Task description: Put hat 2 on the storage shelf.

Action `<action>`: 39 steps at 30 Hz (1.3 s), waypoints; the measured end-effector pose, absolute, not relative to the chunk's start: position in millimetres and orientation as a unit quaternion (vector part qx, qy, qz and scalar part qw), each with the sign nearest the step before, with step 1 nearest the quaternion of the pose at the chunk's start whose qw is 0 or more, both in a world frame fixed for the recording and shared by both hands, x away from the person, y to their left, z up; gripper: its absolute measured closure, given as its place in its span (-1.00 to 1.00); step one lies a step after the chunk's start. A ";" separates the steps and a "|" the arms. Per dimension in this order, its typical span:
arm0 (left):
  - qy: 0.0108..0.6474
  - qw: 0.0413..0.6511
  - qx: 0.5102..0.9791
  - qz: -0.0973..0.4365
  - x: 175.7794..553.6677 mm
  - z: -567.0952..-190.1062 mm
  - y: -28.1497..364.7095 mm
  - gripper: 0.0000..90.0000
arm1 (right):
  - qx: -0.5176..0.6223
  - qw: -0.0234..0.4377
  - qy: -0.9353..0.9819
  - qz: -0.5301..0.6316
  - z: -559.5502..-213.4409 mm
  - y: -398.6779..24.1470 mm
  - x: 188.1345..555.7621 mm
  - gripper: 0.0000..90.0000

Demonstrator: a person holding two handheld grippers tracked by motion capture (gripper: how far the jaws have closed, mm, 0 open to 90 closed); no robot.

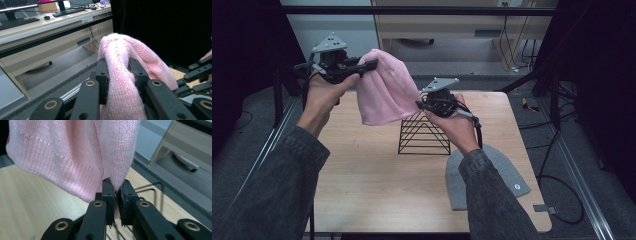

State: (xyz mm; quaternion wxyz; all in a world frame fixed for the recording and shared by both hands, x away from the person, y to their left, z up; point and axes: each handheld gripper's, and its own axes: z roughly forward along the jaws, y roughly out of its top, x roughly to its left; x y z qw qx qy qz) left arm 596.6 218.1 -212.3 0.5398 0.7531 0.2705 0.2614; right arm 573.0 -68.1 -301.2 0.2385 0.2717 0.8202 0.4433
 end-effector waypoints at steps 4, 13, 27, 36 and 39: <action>0.271 0.535 0.758 0.257 607.5 -223.4 200.8 0.61 | 0.286 0.253 0.818 0.429 -311.6 -81.2 576.9 0.87; 0.262 0.541 0.758 0.252 610.5 -229.3 181.4 0.61 | 0.298 0.256 0.809 0.438 -324.0 -97.0 574.5 0.87; 0.244 0.543 0.764 0.248 607.7 -233.3 159.7 0.59 | 0.308 0.250 0.798 0.453 -339.8 -110.5 565.0 0.87; 0.231 0.532 0.776 0.249 601.2 -238.4 142.3 0.56 | 0.323 0.257 0.788 0.457 -349.9 -129.3 557.8 0.87; 0.230 0.531 0.778 0.245 601.6 -243.6 137.8 0.56 | 0.329 0.255 0.788 0.455 -356.1 -136.6 555.8 0.87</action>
